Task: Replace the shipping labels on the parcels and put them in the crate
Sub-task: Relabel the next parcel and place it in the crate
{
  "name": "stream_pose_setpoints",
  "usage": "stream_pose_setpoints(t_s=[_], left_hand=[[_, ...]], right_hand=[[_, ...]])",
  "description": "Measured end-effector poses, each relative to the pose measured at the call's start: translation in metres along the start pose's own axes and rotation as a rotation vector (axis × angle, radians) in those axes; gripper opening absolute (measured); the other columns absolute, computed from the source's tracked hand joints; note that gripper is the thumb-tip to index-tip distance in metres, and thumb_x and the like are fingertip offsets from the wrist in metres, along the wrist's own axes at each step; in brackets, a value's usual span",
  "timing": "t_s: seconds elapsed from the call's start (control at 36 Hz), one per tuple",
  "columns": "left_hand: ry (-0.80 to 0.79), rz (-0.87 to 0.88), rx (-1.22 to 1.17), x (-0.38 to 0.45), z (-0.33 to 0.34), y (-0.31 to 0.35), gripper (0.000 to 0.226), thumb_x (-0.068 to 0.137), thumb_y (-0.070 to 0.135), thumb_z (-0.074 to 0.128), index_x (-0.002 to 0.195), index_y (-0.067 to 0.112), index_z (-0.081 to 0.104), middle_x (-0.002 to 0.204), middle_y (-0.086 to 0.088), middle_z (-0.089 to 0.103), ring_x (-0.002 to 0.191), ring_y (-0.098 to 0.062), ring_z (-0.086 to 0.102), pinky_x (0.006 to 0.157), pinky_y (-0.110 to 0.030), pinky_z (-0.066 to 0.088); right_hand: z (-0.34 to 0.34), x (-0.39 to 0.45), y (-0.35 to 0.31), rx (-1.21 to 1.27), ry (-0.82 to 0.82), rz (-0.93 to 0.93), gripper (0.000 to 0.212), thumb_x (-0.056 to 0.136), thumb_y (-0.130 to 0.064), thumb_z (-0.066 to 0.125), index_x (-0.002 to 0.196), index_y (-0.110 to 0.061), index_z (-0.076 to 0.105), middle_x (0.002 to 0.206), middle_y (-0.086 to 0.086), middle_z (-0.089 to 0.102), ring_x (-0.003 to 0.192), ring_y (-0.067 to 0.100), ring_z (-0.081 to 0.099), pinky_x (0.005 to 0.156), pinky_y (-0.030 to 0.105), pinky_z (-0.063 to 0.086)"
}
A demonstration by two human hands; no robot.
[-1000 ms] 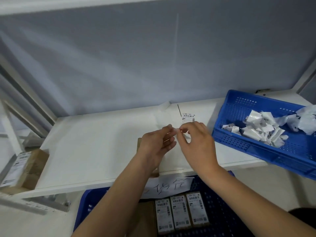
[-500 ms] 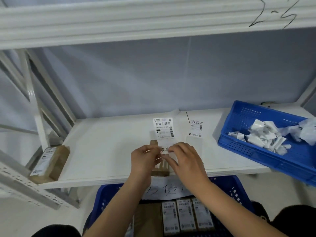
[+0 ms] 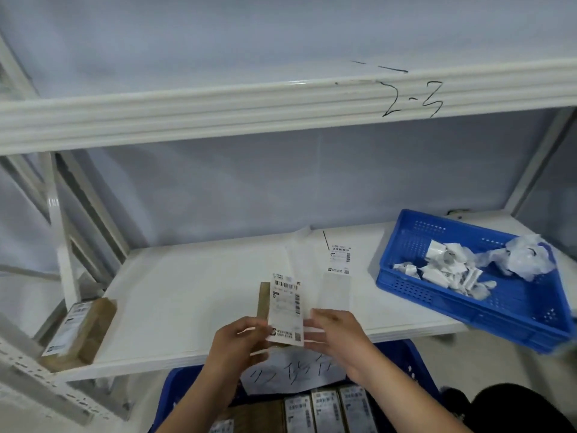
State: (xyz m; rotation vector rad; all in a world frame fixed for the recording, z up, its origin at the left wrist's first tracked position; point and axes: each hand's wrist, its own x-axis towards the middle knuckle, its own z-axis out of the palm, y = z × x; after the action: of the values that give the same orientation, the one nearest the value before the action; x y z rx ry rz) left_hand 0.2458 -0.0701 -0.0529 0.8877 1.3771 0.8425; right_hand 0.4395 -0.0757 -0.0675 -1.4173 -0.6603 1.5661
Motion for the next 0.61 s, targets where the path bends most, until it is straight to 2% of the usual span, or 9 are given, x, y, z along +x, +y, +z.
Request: stream_pose_setpoints(t_s=[0.11,0.19,0.36,0.5,0.61], left_hand=[[0.000,-0.090,-0.100,0.004,0.005,-0.005,0.008,0.095,0.006,0.068,0.098,0.001,0.073,0.097,-0.018,0.077,0.082,-0.028,0.067,0.075,-0.038,0.058],[0.001,-0.111,-0.099,0.006,0.006,-0.013,0.011,0.093,0.007,0.070,0.101,0.001,0.074,0.094,-0.018,0.077,0.082,-0.027,0.065,0.073,-0.037,0.057],[-0.033,-0.090,-0.061,0.010,0.009,-0.017,0.014,0.093,0.008,0.072,0.105,0.000,0.074,0.089,-0.015,0.075,0.081,-0.026,0.067,0.074,-0.035,0.059],[-0.053,-0.077,-0.052,0.011,0.009,-0.016,0.014,0.093,0.008,0.072,0.105,0.001,0.073,0.087,-0.013,0.074,0.078,-0.023,0.067,0.078,-0.037,0.061],[-0.076,-0.084,-0.044,0.010,0.007,-0.017,0.017,0.092,0.009,0.073,0.106,0.000,0.073,0.097,-0.020,0.076,0.077,-0.022,0.067,0.079,-0.037,0.060]], right_hand=[[-0.007,0.004,0.001,0.110,0.084,0.019,0.020,0.099,-0.010,0.063,0.110,0.006,0.066,0.100,0.022,0.074,0.088,0.035,0.074,0.081,0.043,0.062],[-0.013,0.004,0.001,0.083,0.077,0.006,0.019,0.098,-0.011,0.065,0.110,0.003,0.067,0.102,0.021,0.074,0.080,0.030,0.072,0.082,0.044,0.062],[-0.014,0.013,0.003,0.036,0.080,0.048,0.014,0.097,-0.015,0.066,0.107,-0.004,0.066,0.102,0.016,0.073,0.081,0.029,0.074,0.079,0.041,0.062],[-0.007,0.021,0.006,0.059,0.075,0.104,0.023,0.096,-0.020,0.068,0.108,-0.001,0.065,0.101,0.015,0.074,0.082,0.030,0.074,0.078,0.041,0.062],[-0.002,0.023,0.009,0.054,0.067,0.151,0.027,0.096,-0.021,0.068,0.107,0.003,0.066,0.101,0.017,0.074,0.081,0.031,0.073,0.072,0.040,0.062]])
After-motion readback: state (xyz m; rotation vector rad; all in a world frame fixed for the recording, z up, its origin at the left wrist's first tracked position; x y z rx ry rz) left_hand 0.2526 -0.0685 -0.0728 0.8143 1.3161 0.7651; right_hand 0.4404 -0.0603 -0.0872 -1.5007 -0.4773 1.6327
